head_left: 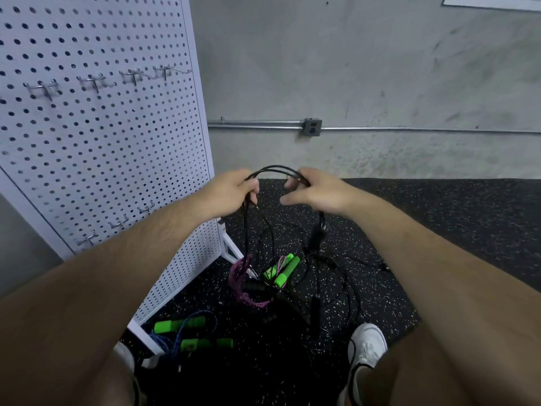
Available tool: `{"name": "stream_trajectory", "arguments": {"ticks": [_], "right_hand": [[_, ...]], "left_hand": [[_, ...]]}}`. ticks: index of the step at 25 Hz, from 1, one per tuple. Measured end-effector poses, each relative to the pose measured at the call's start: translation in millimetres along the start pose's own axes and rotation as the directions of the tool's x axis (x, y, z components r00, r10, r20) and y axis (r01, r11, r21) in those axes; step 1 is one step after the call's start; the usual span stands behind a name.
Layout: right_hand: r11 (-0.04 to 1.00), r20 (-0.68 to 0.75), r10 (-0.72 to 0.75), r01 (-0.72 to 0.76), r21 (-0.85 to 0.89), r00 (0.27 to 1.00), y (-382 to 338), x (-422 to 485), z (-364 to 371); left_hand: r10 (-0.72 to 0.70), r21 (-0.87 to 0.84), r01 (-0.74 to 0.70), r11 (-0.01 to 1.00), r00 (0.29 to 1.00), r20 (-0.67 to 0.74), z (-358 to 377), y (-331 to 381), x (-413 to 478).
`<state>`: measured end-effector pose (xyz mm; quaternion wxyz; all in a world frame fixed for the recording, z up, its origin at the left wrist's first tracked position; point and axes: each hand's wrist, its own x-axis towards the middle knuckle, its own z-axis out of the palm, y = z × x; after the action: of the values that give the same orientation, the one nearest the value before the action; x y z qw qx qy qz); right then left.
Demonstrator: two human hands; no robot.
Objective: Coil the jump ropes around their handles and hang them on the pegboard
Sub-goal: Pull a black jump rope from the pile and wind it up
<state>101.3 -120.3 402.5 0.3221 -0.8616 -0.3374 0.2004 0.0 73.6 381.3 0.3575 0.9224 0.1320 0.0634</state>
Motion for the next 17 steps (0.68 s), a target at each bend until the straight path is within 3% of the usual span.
{"name": "stream_trajectory", "arguments": {"ticks": [2, 7, 12, 14, 17], "right_hand": [[0.998, 0.059, -0.016, 0.012, 0.063, 0.998, -1, 3, 15], [0.952, -0.038, -0.102, 0.109, 0.288, 0.994, -16, 16, 33], [0.953, -0.194, -0.12, 0.168, 0.254, 0.974, -21, 19, 32], [0.917, -0.288, -0.098, 0.199, 0.347, 0.953, -24, 18, 23], [0.817, -0.374, -0.077, 0.274, 0.508, 0.924, -25, 18, 10]], "left_hand": [[0.083, -0.058, -0.087, 0.994, 0.994, -0.076, -5, 17, -2], [0.21, -0.177, -0.264, 0.948, 0.938, -0.275, -12, 34, -7], [0.195, -0.281, -0.277, 0.919, 0.938, -0.287, -13, 21, -4], [0.117, -0.327, -0.174, 0.929, 0.976, -0.185, -8, 8, -3], [0.014, -0.206, 0.025, 0.978, 0.983, 0.185, 16, -6, -11]]}}
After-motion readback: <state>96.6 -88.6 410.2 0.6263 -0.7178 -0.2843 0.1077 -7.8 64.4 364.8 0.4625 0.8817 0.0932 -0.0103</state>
